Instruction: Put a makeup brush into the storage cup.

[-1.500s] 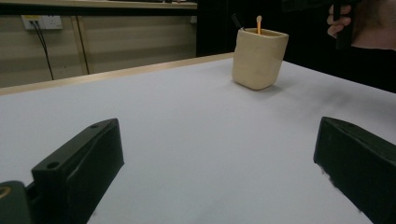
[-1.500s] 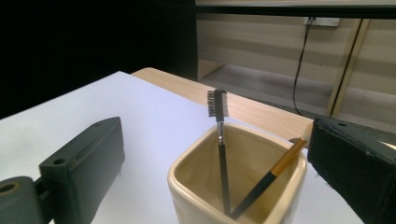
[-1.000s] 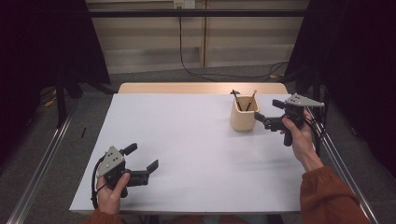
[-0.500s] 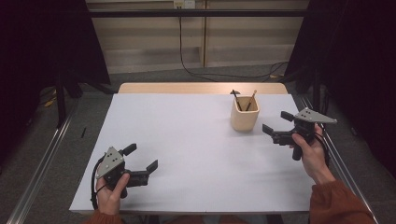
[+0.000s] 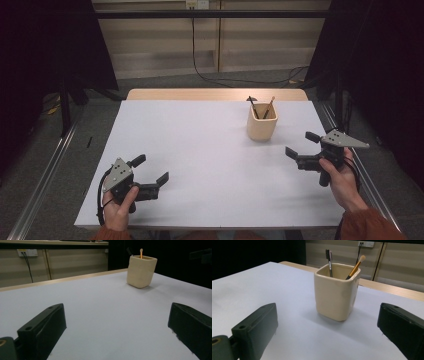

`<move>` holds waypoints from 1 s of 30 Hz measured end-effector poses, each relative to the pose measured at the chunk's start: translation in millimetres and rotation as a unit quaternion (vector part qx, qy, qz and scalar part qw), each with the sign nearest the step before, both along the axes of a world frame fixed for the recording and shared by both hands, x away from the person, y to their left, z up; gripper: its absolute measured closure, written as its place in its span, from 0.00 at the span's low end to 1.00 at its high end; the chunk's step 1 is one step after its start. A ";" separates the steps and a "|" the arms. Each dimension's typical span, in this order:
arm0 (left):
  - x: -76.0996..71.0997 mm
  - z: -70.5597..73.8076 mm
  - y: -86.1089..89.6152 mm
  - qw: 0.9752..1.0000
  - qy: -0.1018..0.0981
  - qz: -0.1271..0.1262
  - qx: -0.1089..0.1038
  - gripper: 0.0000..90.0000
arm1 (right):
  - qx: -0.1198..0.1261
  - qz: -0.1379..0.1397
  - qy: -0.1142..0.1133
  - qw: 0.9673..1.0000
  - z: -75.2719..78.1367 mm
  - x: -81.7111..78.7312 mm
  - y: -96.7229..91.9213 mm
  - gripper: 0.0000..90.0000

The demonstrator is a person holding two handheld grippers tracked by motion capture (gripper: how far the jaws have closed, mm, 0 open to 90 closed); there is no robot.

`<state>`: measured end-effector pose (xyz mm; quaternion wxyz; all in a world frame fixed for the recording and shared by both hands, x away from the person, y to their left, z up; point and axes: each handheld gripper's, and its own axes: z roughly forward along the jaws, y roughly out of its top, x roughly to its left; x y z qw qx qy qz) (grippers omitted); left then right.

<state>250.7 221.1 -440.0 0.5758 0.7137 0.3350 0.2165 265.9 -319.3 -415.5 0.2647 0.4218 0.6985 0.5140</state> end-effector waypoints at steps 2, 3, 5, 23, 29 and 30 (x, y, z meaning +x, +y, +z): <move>-0.6 -0.1 1.0 1.000 0.000 0.003 0.000 0.02 | 0.003 -0.002 -0.001 1.000 -2.8 -7.2 -1.7 0.03; -0.8 -0.1 1.2 1.000 -0.001 0.004 0.001 0.02 | 0.005 -0.003 -0.001 1.000 -4.2 -10.5 -3.0 0.03; -1.1 0.0 1.0 1.000 0.000 0.005 0.001 0.02 | 0.002 -0.007 -0.002 1.000 -6.9 -15.9 -5.8 0.03; -8.5 2.3 0.7 1.000 -0.005 0.004 0.001 0.02 | 0.007 -0.049 -0.016 0.999 -21.0 -63.2 -29.0 0.03; -7.2 1.7 3.2 1.000 -0.002 0.008 -0.006 0.02 | 0.002 -0.051 -0.018 0.999 -21.3 -64.5 -29.5 0.03; -7.4 1.9 3.4 1.000 -0.003 0.008 -0.006 0.02 | -0.003 -0.050 -0.018 0.999 -21.7 -64.3 -28.4 0.03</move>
